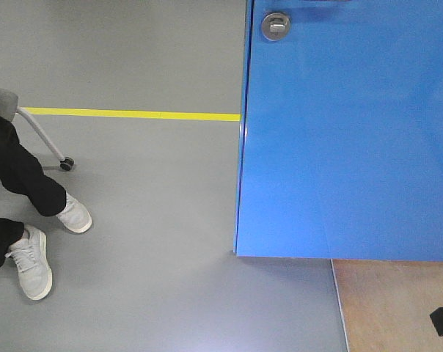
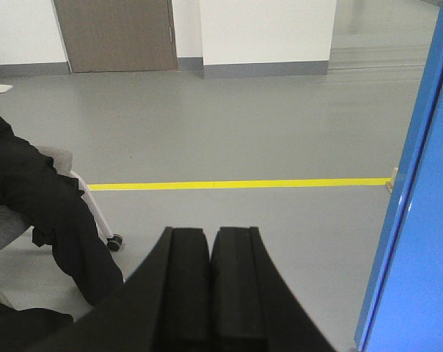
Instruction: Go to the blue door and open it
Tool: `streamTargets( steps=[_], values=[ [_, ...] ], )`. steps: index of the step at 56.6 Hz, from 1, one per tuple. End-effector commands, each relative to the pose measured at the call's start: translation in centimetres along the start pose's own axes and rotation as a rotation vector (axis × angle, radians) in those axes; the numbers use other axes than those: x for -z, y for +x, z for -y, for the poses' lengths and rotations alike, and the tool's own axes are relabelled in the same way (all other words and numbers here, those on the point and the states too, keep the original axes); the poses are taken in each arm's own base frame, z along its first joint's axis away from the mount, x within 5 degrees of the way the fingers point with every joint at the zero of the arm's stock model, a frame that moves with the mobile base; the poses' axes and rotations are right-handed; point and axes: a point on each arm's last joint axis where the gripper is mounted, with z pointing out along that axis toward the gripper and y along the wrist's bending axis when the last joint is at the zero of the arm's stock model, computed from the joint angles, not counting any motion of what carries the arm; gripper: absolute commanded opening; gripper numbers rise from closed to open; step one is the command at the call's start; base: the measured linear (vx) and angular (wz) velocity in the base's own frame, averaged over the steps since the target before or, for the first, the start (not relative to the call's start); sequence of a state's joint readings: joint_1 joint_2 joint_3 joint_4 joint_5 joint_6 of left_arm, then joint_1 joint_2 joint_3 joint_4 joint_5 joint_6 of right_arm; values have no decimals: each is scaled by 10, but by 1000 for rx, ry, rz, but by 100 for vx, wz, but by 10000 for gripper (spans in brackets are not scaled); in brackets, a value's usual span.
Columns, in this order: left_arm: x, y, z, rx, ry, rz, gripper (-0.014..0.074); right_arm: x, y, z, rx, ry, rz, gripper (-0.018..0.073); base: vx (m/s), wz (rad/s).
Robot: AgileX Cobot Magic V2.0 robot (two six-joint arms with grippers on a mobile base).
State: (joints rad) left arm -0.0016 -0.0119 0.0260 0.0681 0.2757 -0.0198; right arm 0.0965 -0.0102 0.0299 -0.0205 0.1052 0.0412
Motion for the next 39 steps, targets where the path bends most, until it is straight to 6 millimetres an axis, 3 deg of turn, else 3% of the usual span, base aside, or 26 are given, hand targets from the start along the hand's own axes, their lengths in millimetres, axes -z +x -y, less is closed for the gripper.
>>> streamTargets(
  steps=[1, 39],
  values=[
    [4, -17, 0, 9, 7, 124, 73, 1, -6, 0, 11, -5, 76, 12, 0, 0],
    [4, -17, 0, 9, 7, 124, 73, 1, -6, 0, 11, -5, 78, 12, 0, 0]
  ],
)
